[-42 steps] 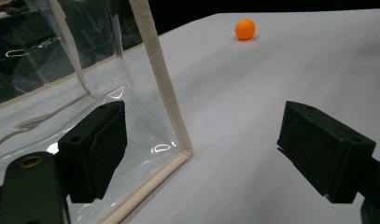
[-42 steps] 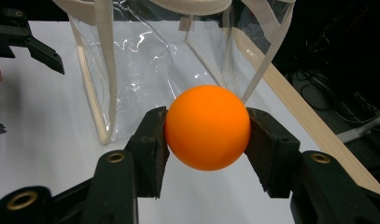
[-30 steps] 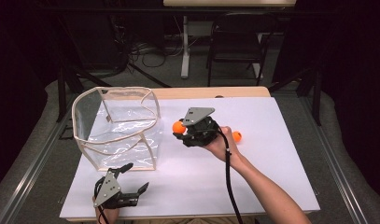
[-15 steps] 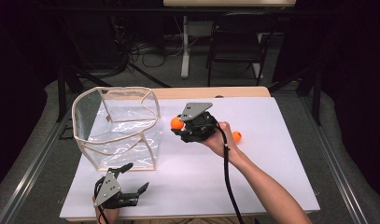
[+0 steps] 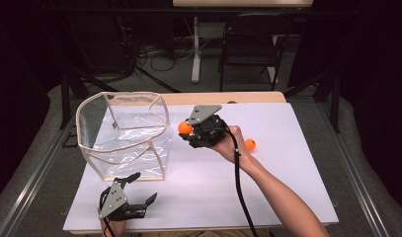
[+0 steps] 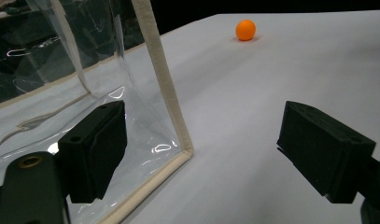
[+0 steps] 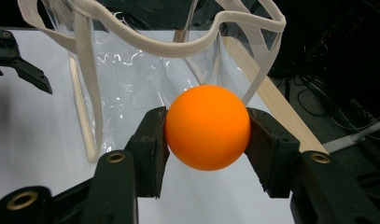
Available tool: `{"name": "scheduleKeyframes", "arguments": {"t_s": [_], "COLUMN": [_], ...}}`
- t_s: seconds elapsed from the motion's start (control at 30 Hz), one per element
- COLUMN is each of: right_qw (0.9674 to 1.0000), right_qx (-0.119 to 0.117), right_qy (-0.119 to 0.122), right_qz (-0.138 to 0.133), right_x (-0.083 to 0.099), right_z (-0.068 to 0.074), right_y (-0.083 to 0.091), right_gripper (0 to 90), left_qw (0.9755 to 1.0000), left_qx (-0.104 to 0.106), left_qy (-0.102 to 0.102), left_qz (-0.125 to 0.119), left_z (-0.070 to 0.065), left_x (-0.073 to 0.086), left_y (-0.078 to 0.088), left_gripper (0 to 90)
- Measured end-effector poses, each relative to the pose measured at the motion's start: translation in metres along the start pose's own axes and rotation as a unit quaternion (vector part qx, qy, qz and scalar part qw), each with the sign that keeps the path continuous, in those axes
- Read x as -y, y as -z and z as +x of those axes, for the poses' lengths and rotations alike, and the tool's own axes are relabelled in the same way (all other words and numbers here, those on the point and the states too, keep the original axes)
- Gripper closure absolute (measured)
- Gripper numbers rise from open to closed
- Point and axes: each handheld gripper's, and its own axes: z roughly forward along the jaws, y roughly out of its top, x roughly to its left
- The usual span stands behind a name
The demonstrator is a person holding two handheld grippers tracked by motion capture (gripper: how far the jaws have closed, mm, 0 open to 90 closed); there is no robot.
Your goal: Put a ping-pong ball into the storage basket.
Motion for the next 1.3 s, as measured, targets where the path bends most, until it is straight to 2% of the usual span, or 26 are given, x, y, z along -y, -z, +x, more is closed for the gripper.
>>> {"name": "scheduleKeyframes", "arguments": {"t_s": [0.9, 1.3], "right_qw": [1.0000, 1.0000], "right_qx": [0.004, -0.001], "right_qy": [-0.003, 0.002], "right_qz": [-0.006, -0.006], "right_x": [-0.015, -0.023], "right_z": [-0.014, -0.015], "right_y": [0.000, -0.004], "right_gripper": [50.6, 50.6], "left_qw": [1.0000, 1.0000], "left_qx": [0.000, 0.001], "left_qy": [0.000, 0.000], "left_qz": [-0.001, -0.002], "left_z": [0.000, 0.000], "left_x": [0.000, 0.000], "left_y": [0.000, 0.000], "left_gripper": [15.7, 15.7]}}
